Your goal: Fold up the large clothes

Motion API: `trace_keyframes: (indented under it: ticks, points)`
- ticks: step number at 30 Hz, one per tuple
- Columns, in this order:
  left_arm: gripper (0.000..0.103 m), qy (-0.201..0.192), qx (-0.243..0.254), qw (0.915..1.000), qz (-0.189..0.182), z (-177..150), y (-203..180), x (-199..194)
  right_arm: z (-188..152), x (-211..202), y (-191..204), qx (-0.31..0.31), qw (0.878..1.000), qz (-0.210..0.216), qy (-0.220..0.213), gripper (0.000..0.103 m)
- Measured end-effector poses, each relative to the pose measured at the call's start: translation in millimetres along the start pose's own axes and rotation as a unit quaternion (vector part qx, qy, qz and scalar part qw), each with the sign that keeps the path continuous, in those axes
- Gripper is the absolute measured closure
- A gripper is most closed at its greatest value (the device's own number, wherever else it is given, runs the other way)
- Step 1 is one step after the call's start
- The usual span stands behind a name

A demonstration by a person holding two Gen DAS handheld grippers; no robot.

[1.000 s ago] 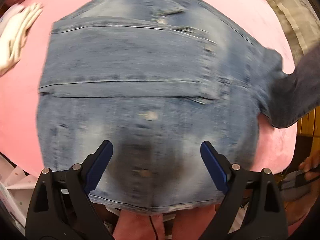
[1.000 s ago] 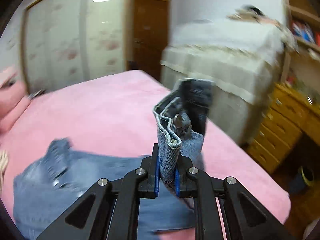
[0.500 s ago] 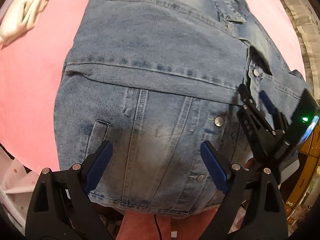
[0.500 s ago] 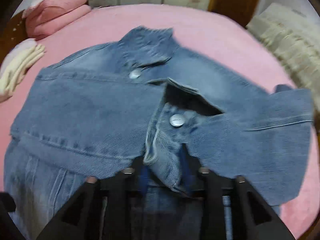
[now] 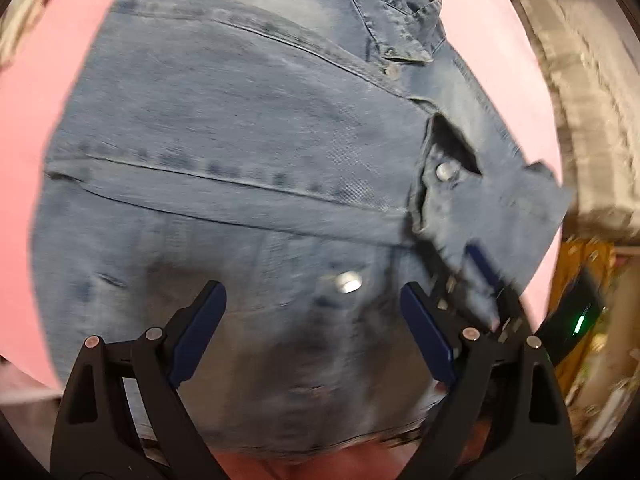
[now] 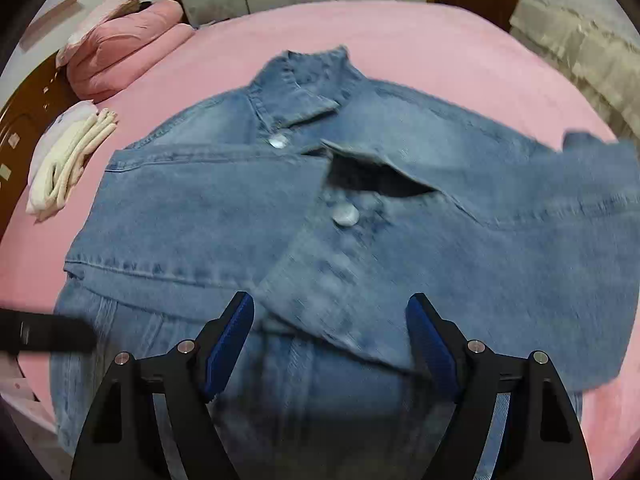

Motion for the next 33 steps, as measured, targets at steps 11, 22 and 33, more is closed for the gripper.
trace_keyframes:
  ticks: [11, 22, 33]
  points:
    - [0.047, -0.012, -0.004, 0.9987, -0.05, 6.0, -81.3, 62.2, -57.2, -30.7, -108.9, 0.186, 0.979, 0.075, 0.045, 0.022]
    - [0.058, -0.034, -0.023, 0.999, 0.017, 12.0, -114.7, 103.5, -86.1, -54.5, -190.2, 0.163, 0.984, 0.05, 0.06, 0.02]
    - [0.088, -0.133, 0.011, 0.9906, 0.028, 23.3, -186.4, 101.3, -118.1, -46.3, -240.8, 0.118, 0.989, 0.011, 0.082, 0.02]
Point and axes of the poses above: each gripper's, at about its wrist camera, not at the fingertips, and x roughly the way its jaws point, y to its left, z to its top, the point moved 6 cm from there along x, roughly the way its jaws point, and after that the axes turned 3 degrees about y, right-handed, at the moved point
